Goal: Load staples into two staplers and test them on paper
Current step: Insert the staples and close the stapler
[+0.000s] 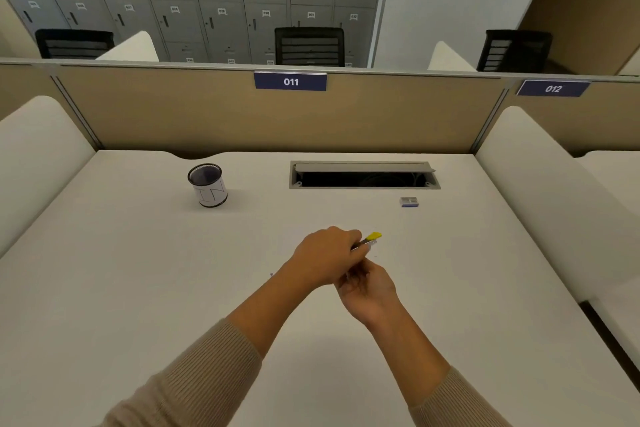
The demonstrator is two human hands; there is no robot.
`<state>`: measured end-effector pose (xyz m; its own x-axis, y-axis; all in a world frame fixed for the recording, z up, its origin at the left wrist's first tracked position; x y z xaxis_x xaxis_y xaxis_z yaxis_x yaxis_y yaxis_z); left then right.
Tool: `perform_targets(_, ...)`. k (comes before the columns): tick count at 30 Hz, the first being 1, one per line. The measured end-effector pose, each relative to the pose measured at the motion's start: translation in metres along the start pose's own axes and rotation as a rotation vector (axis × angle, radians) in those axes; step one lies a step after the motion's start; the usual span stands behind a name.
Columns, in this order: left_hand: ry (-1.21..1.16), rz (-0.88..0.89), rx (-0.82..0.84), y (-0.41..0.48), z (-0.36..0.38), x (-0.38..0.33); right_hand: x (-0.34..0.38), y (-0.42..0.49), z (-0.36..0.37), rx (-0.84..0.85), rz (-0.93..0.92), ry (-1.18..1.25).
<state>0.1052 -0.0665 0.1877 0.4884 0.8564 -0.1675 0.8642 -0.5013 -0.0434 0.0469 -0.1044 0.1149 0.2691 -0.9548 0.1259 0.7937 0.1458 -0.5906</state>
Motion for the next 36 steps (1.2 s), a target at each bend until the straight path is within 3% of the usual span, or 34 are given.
perform_targets(7,0.116,0.025,0.016,0.002,0.005,-0.009,0.002,0.001,-0.005,-0.019,0.003,-0.015)
perform_targets(10,0.06,0.01,-0.067,0.001,-0.002,-0.007,0.004,0.001,-0.005,-0.027,0.0,-0.009)
perform_targets(13,0.156,0.059,0.003,-0.002,0.015,-0.016,0.004,0.004,-0.012,-0.069,-0.01,-0.046)
perform_targets(18,0.068,-0.013,-0.056,0.004,0.008,0.001,0.0,0.009,-0.01,-0.039,0.023,-0.011)
perform_targets(21,0.065,0.031,0.026,0.002,0.025,-0.007,0.004,0.012,-0.015,-0.07,-0.003,-0.048)
perform_targets(25,-0.21,-0.07,-0.051,0.007,0.015,0.017,0.005,0.014,-0.01,-0.013,0.019,-0.039)
perform_targets(30,-0.808,-0.202,-0.126,0.005,0.02,0.043,0.016,0.018,-0.004,0.013,-0.039,-0.064)
perform_targets(36,-1.142,-0.3,-0.071,0.004,0.037,0.059,0.018,0.021,0.001,0.024,-0.041,-0.128)
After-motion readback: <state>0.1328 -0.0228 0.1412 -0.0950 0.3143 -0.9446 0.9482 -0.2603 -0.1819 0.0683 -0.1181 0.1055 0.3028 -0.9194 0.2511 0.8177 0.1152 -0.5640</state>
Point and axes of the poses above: each hand's wrist, its own y-axis towards the middle knuckle, its own z-axis out of the palm, x = y × z, the point moved 9 cm from there along y, towards the middle knuckle, and after that the axes turned 11 degrees about y, right-handed, at the moved point
